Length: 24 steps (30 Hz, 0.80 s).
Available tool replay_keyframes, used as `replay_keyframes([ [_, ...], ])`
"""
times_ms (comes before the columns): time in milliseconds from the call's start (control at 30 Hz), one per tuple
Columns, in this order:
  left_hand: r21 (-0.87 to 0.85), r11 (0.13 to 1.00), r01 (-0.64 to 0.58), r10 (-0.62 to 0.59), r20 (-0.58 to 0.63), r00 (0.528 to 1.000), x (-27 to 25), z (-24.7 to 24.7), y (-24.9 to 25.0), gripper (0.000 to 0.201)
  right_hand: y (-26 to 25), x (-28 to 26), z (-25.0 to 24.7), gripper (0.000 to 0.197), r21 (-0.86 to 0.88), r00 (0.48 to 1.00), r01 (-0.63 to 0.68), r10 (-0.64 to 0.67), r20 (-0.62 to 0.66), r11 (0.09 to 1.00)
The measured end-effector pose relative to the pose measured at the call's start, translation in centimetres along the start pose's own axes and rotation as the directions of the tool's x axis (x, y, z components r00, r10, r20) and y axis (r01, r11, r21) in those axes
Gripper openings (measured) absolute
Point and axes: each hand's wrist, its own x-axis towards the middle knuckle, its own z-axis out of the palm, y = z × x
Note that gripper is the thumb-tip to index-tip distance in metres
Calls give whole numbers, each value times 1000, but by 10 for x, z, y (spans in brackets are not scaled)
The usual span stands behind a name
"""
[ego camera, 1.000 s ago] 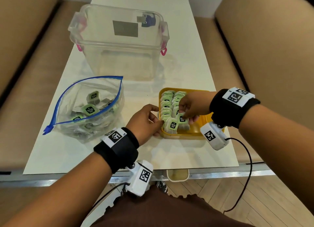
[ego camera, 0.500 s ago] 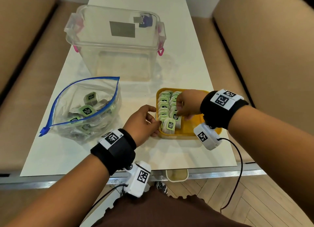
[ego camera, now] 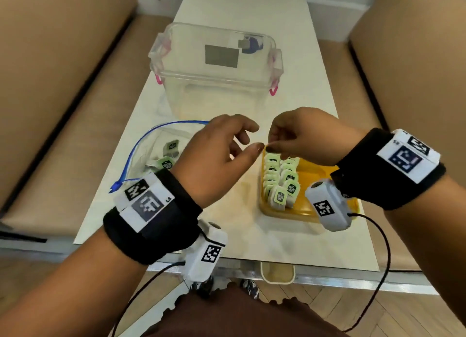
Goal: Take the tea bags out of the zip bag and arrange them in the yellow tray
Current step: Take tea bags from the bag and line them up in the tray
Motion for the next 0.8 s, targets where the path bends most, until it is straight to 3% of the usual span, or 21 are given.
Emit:
replay_keyframes([
  [133,198,977,-83,106,-106,989,-9,-59,7,19,-52,5,7,10,79,959,249,-235,-155,965],
  [233,331,943,-6,46,-112,993,-23,-92,-17,20,-87,17,26,11,78,889,423,-396,-231,903],
  [300,467,880,83,-48,-87,995,-33,-101,-40,29,-101,27,41,13,30,887,432,-419,-195,901],
  [367,548,815,186,-182,-63,981,-42,-105,-61,34,-109,39,59,17,-23,915,392,-392,-92,920],
  [433,516,816,259,-260,-73,963,-49,-107,-76,21,-112,52,75,20,-132,947,322,-319,43,938],
  [533,457,857,240,-238,-62,969,-55,-105,-89,30,-114,70,93,19,-288,968,228,-184,173,930],
  [700,335,930,148,-154,-9,988,-60,-103,-93,42,-128,96,120,30,-259,975,126,-72,209,958],
  [800,324,938,120,-133,20,991,-60,-104,-96,41,-135,110,126,14,-260,965,30,40,260,965],
])
